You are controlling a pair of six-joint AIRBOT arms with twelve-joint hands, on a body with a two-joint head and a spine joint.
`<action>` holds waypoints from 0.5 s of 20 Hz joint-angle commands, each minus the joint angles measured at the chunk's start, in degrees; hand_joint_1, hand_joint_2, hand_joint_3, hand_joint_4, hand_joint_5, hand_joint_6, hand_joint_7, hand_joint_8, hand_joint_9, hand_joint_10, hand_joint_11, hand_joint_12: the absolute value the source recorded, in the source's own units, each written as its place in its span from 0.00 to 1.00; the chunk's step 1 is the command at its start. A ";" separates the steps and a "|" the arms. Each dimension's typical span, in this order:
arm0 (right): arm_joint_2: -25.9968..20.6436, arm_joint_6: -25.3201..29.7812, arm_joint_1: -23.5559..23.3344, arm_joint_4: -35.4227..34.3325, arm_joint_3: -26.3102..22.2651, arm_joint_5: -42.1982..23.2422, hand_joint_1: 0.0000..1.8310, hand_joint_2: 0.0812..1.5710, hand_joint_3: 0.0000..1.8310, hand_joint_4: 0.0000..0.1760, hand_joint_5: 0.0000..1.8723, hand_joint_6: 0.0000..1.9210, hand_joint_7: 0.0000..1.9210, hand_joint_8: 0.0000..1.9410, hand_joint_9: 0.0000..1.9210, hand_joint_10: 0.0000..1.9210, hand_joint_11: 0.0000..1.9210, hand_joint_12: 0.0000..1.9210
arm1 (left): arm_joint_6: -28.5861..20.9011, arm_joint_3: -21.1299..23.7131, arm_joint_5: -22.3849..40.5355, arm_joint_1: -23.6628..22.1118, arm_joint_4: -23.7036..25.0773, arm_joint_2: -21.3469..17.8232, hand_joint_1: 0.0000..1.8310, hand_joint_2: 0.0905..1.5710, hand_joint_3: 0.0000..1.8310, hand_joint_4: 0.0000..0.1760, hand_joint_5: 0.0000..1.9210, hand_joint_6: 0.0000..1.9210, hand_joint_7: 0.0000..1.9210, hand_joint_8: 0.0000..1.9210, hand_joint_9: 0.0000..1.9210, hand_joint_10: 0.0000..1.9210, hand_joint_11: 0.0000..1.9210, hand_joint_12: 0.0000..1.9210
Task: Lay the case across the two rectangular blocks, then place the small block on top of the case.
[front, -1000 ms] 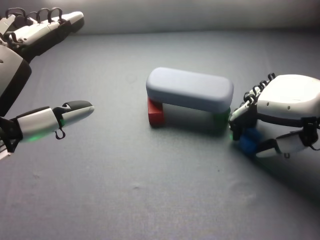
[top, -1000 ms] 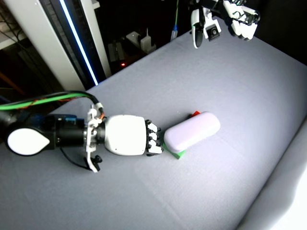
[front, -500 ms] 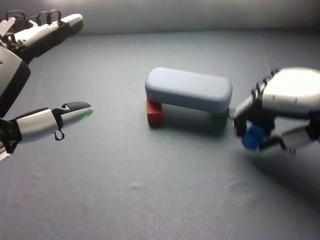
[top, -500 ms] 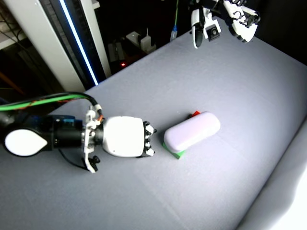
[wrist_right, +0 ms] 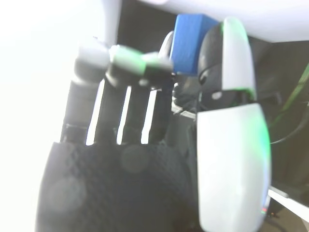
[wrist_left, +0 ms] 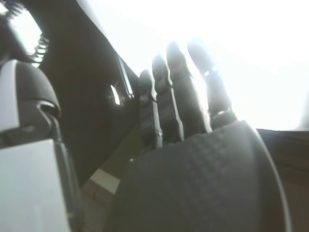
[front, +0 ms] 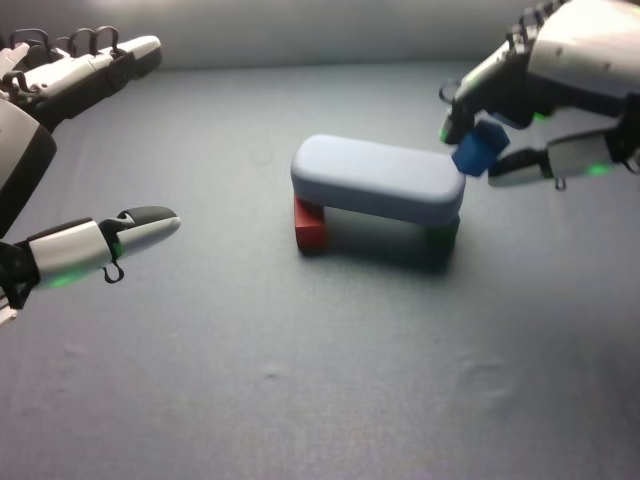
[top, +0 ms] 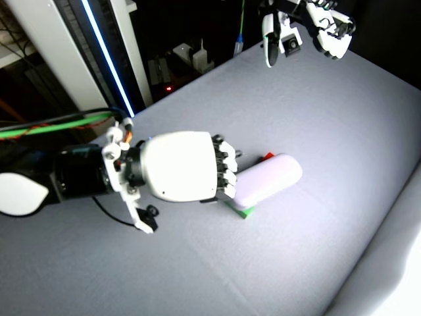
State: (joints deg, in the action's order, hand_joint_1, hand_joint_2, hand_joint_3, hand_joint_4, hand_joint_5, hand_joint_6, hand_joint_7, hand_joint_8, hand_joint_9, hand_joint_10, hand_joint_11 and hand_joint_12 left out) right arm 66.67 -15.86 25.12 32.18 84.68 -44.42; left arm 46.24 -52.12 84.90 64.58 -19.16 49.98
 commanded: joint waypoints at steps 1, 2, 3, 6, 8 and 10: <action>0.59 -0.21 -1.03 -2.20 0.12 -4.52 0.69 0.67 0.00 0.00 0.66 0.22 0.49 0.62 0.42 0.68 0.35 0.88 | -0.33 -0.09 6.95 -0.20 1.03 0.48 0.54 0.58 0.00 0.00 0.21 0.00 0.23 0.00 0.25 0.00 0.05 0.57; 1.38 -0.80 -2.13 -2.16 0.98 -3.18 0.69 0.67 0.00 0.00 0.65 0.20 0.51 0.63 0.44 0.74 0.37 0.93 | -0.36 -0.09 6.87 -0.20 1.03 0.51 0.53 0.58 0.00 0.00 0.21 0.00 0.23 0.00 0.25 0.00 0.06 0.56; 2.33 -1.25 -3.06 -2.16 1.94 -1.81 0.70 0.67 0.00 0.00 0.65 0.19 0.51 0.63 0.40 0.76 0.32 0.96 | -0.41 -0.13 6.63 -0.22 1.03 0.56 0.54 0.59 0.00 0.00 0.21 0.00 0.23 0.00 0.25 0.00 0.06 0.56; 4.92 -1.27 -5.01 -1.12 4.55 1.66 0.68 0.65 0.00 0.04 0.57 0.43 0.62 0.35 0.50 0.46 0.37 0.74 | -0.61 -0.36 6.23 -0.23 1.04 0.79 0.53 0.58 0.00 0.00 0.21 0.00 0.23 0.00 0.25 0.00 0.06 0.56; 6.68 -1.27 -5.99 0.10 6.11 4.16 0.70 0.65 0.00 0.00 0.62 0.23 0.59 0.52 0.61 0.63 0.55 0.84 | -0.89 -0.57 6.08 -0.26 1.05 1.04 0.53 0.58 0.00 0.00 0.21 0.00 0.22 0.00 0.25 0.00 0.06 0.56; 7.99 -1.27 -6.25 0.77 7.13 5.71 0.65 0.65 0.00 0.00 0.61 0.36 0.64 0.47 0.66 0.66 0.61 0.85 | -1.01 -0.71 5.84 -0.42 1.18 1.19 0.52 0.59 0.00 0.00 0.21 0.00 0.22 0.00 0.25 0.00 0.07 0.56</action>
State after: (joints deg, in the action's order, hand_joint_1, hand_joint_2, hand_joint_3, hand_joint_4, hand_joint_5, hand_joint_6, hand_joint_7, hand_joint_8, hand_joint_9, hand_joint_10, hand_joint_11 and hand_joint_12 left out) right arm 74.91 -17.12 19.77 35.07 91.59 -34.09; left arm 45.52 -52.49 84.27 64.58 -18.90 50.96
